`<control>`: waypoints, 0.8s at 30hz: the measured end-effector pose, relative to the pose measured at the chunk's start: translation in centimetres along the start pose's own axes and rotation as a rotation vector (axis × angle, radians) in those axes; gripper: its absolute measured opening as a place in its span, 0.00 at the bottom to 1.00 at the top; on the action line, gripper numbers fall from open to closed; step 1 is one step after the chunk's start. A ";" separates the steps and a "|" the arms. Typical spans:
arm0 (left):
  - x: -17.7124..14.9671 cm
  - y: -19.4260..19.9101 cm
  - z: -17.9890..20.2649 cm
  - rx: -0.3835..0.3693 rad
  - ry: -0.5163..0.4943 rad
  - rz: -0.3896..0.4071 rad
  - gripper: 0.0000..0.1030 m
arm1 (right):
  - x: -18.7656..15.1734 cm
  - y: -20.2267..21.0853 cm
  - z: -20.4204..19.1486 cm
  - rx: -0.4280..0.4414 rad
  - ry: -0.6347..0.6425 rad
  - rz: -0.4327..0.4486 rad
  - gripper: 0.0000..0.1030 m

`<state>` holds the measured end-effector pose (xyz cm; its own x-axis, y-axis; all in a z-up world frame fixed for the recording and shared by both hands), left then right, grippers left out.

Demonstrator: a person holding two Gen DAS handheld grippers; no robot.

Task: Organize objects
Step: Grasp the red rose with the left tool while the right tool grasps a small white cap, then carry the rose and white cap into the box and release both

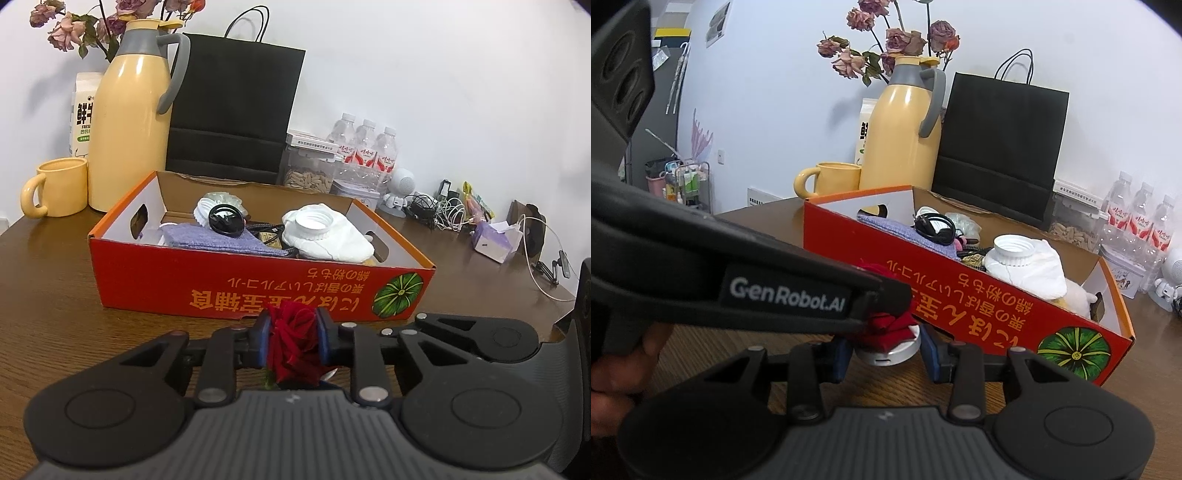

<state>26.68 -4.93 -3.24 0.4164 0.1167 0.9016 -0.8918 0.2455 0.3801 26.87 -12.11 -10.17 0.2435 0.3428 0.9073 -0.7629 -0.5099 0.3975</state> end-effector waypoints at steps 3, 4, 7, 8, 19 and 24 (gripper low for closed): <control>0.1 0.1 -0.2 0.005 0.008 0.005 0.22 | 0.0 0.1 0.0 0.001 -0.001 -0.001 0.37; 0.2 0.2 -0.3 0.032 0.001 0.022 0.22 | -0.1 0.0 0.0 -0.001 0.002 -0.003 0.37; 0.8 0.8 -1.7 0.101 0.008 0.068 0.22 | -0.3 -0.1 0.6 -0.046 -0.012 -0.022 0.37; 0.8 0.8 -2.2 0.104 0.030 0.065 0.22 | -0.3 0.0 1.2 -0.063 -0.037 -0.021 0.37; 0.8 1.0 -2.8 0.120 0.037 0.074 0.23 | -0.1 0.5 1.9 -0.083 -0.063 0.022 0.37; 2.5 1.2 -2.3 0.091 0.026 0.088 0.24 | 1.7 2.0 3.5 -0.112 -0.125 0.101 0.37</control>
Point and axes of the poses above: each gripper's, at about its wrist camera, not at the fingertips, and y roughly against the way its jaws point, z to its right, x to its top, the point moved 6 cm from there along -y, roughly the way its jaws point, and after that the axes turned 5 degrees about z, right-handed, at the moved point
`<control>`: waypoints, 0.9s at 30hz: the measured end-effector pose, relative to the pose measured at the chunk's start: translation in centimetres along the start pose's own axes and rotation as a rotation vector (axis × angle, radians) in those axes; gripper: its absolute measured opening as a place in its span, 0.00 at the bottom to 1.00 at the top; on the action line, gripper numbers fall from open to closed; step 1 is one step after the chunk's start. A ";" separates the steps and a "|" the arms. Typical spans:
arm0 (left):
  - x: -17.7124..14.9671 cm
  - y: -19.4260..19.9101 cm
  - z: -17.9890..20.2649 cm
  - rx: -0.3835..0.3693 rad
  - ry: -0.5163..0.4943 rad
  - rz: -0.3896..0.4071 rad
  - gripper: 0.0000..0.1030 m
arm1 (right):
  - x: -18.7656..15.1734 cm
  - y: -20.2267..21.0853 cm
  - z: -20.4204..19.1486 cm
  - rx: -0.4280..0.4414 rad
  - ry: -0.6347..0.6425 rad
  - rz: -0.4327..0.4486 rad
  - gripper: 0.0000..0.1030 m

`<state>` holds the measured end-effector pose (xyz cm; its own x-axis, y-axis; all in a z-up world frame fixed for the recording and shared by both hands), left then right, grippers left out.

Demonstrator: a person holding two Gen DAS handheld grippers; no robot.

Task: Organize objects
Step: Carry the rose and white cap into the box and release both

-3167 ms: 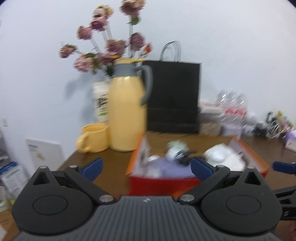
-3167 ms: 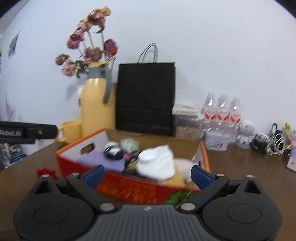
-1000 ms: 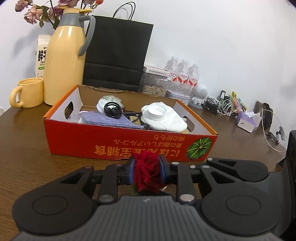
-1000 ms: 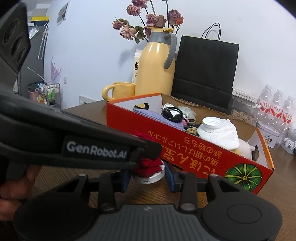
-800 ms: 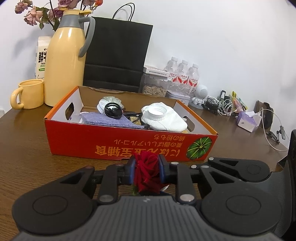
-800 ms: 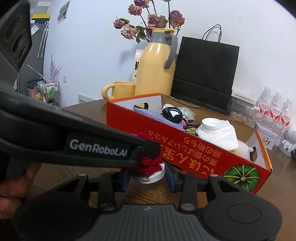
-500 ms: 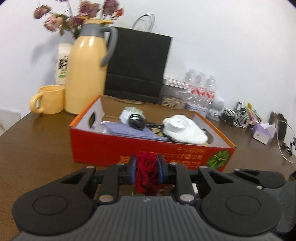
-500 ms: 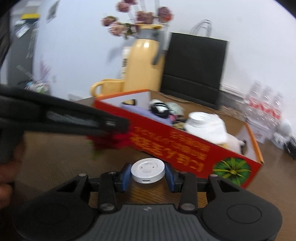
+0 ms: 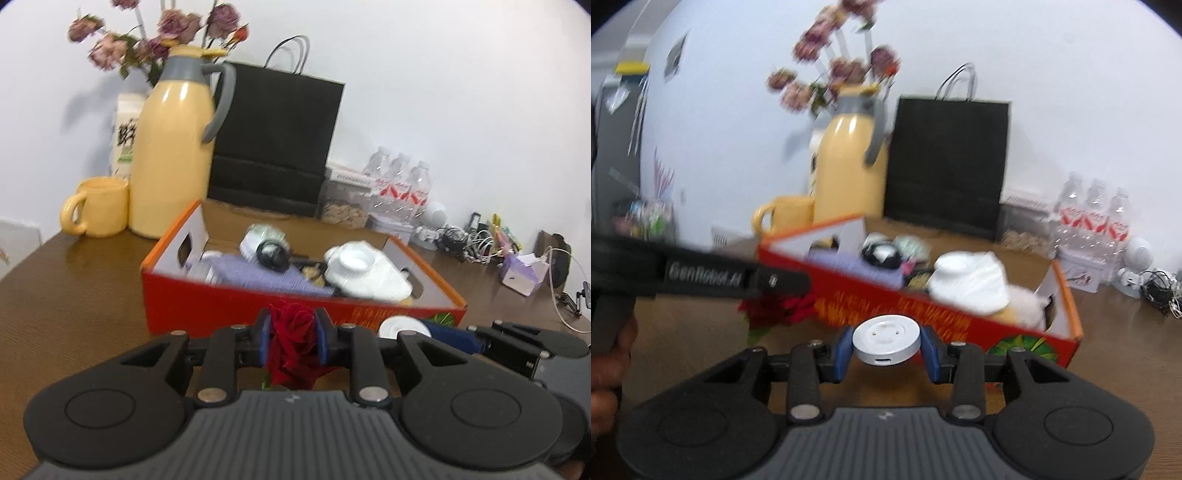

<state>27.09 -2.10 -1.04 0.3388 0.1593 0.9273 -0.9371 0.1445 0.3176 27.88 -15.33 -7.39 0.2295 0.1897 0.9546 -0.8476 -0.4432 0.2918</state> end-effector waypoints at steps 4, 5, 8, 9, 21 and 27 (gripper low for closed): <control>3.3 -1.2 0.3 0.015 -0.050 0.042 0.24 | 2.7 -0.3 1.8 -0.014 -0.022 0.040 0.37; 4.1 -1.8 0.4 0.020 -0.054 0.052 0.24 | 3.4 -0.6 2.2 -0.021 -0.020 0.046 0.37; 5.9 -4.0 0.5 0.035 -0.052 0.071 0.25 | 5.4 -2.4 3.6 -0.060 -0.007 0.065 0.37; 6.3 -4.7 0.4 0.038 -0.046 0.075 0.25 | 6.0 -3.1 4.1 -0.071 -0.014 0.068 0.37; 6.8 -12.4 -0.8 0.069 -0.029 0.030 0.26 | 6.3 -10.1 9.4 -0.155 -0.148 0.028 0.37; 6.6 -12.2 -0.8 0.076 -0.051 0.036 0.32 | 6.1 -10.3 9.4 -0.150 -0.144 0.021 0.37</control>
Point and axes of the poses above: each gripper's, at about its wrist camera, not at the fingertips, and y roughly against the way its jaws point, z to its right, x to its top, the point moved 6 cm from there along -y, roughly the way its jaws point, and after that the axes turned 5 degrees about z, right-handed, at the moved point
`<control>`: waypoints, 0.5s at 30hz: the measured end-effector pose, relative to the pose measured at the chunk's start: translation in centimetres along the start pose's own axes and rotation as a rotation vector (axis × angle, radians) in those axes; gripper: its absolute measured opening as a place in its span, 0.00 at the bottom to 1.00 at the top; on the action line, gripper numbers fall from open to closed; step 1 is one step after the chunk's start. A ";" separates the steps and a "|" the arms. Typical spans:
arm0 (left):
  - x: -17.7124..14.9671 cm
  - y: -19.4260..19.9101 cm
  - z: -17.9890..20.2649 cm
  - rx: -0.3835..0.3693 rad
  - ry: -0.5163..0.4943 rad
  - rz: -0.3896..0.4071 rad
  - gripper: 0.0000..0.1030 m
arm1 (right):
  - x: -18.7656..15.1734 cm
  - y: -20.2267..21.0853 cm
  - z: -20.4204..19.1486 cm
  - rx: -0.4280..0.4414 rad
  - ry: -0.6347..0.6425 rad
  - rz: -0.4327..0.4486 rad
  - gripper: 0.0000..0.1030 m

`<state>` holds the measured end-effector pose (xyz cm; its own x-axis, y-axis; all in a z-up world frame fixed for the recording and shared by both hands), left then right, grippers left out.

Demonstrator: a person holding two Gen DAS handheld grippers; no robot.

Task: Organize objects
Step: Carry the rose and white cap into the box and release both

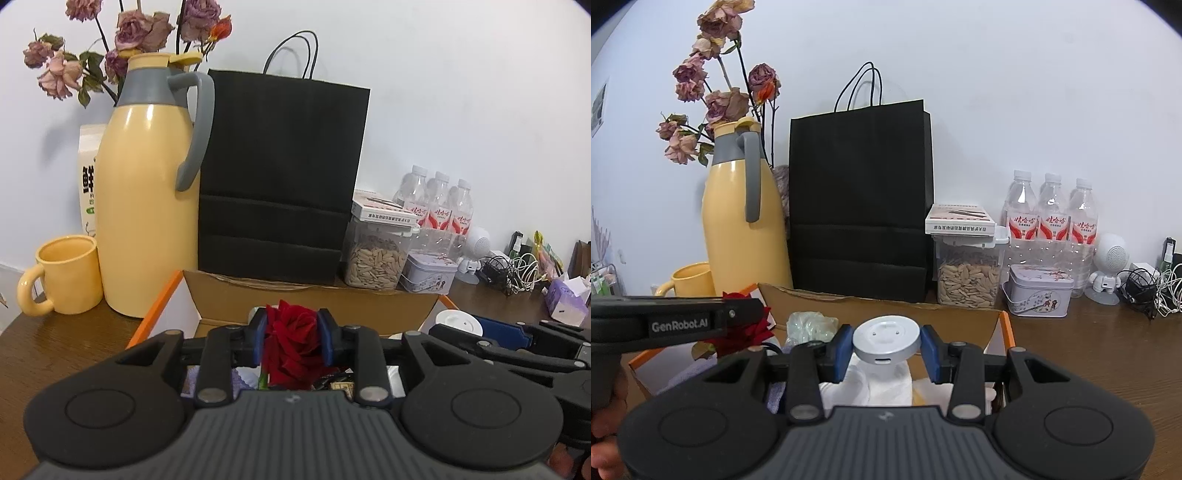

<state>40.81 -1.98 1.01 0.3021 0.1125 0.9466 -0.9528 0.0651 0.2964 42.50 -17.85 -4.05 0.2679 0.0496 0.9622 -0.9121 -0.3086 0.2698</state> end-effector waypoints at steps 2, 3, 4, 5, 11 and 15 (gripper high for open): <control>0.1 0.3 -0.1 0.014 -0.008 0.016 0.42 | -0.1 0.1 -0.1 0.004 0.004 -0.006 0.38; 0.1 0.4 -0.2 0.023 -0.010 0.027 0.55 | -0.1 0.2 -0.1 0.005 0.007 -0.009 0.38; 0.2 0.6 -0.3 0.033 -0.010 0.037 0.75 | -0.1 0.3 -0.1 0.004 0.010 -0.009 0.38; 0.2 0.6 -0.4 0.045 -0.010 0.043 0.86 | -0.1 0.4 -0.1 -0.001 0.012 -0.007 0.39; 0.6 1.1 -1.0 0.097 -0.010 0.077 1.00 | -0.1 0.9 0.2 -0.017 0.010 0.006 0.96; 0.5 1.0 -1.1 0.098 -0.012 0.065 1.00 | 0.1 1.0 0.2 -0.006 0.000 0.000 1.00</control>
Point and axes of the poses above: each gripper's, at about its wrist camera, not at the fingertips, and y roughly against the way its jaws point, z to its right, x to its top, the point moved 6 cm from there along -y, roughly the way its jaws point, and after that the axes turned 5 degrees about z, right-handed, at the moved point
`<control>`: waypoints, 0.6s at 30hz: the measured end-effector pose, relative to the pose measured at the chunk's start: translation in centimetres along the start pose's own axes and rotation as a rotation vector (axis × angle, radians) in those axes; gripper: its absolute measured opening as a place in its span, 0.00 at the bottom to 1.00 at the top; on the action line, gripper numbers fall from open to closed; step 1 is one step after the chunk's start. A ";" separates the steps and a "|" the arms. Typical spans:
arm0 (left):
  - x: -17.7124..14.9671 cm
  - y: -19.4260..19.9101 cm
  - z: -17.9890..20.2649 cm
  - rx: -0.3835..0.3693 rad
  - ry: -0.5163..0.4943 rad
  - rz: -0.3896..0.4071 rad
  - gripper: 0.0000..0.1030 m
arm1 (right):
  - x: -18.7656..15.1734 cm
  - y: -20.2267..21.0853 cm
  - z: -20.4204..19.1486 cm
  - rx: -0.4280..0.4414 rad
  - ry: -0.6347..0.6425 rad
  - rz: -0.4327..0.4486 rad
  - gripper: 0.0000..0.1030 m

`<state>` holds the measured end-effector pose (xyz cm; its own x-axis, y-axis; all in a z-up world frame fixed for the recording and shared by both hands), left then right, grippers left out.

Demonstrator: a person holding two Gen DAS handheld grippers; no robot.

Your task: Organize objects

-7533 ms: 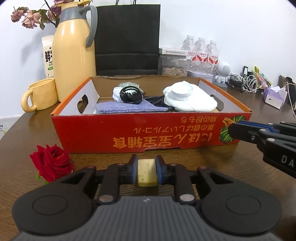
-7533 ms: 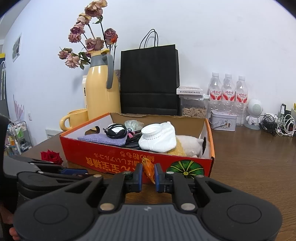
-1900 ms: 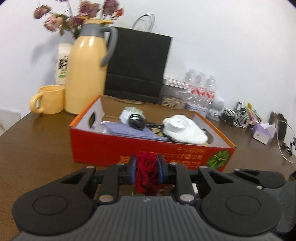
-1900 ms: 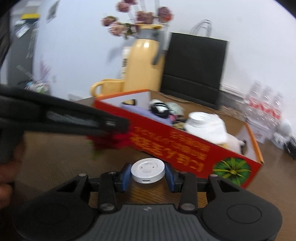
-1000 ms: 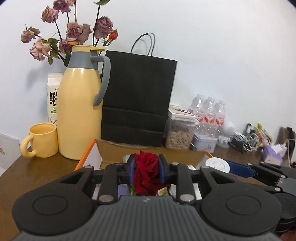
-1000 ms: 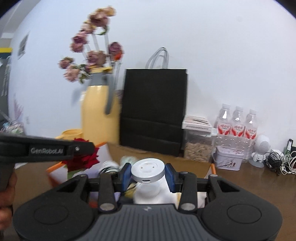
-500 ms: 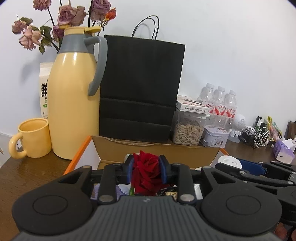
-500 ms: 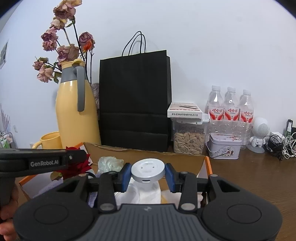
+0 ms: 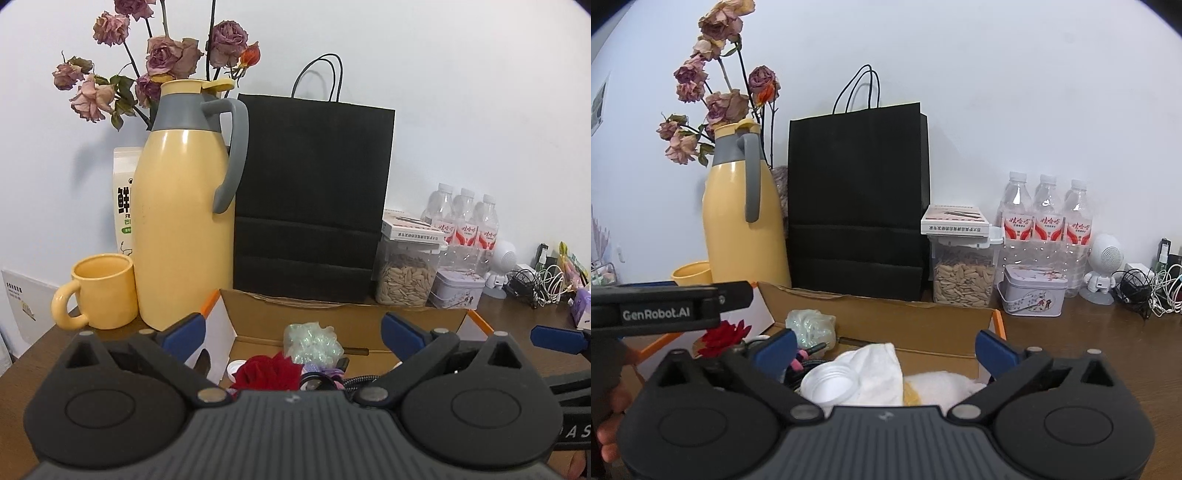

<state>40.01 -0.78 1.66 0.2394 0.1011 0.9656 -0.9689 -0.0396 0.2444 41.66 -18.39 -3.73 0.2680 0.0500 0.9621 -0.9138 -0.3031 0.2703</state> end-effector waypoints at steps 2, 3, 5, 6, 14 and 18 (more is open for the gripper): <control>0.0 0.0 0.0 -0.003 -0.002 -0.001 1.00 | 0.0 0.1 -0.1 0.002 0.000 0.000 1.00; -0.1 0.0 0.1 -0.003 -0.004 -0.001 1.00 | 0.0 0.1 -0.1 0.001 0.001 -0.002 1.00; -0.1 0.1 0.1 -0.004 -0.006 0.002 1.00 | 0.0 0.1 0.0 -0.001 -0.001 -0.001 1.00; 0.0 0.1 0.1 -0.005 -0.006 0.004 1.00 | 0.1 0.1 -0.1 -0.002 0.000 0.002 1.00; 0.6 1.7 0.4 -0.027 -0.002 0.014 1.00 | 0.6 1.4 -0.2 -0.007 -0.003 0.025 1.00; 1.4 3.6 0.3 -0.026 -0.012 0.037 1.00 | 1.5 3.3 -0.7 -0.017 0.009 0.059 1.00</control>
<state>36.83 -1.10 3.90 0.2040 0.0886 0.9749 -0.9783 -0.0169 0.2063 38.84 -18.64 -1.38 0.2112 0.0411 0.9766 -0.9329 -0.2898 0.2139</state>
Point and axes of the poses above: each gripper's, at about its wrist camera, not at the fingertips, and y roughly against the way its jaws point, z to its right, x to its top, the point moved 6 cm from there along -y, roughly the way its jaws point, and after that the axes turned 5 degrees about z, right-handed, at the moved point
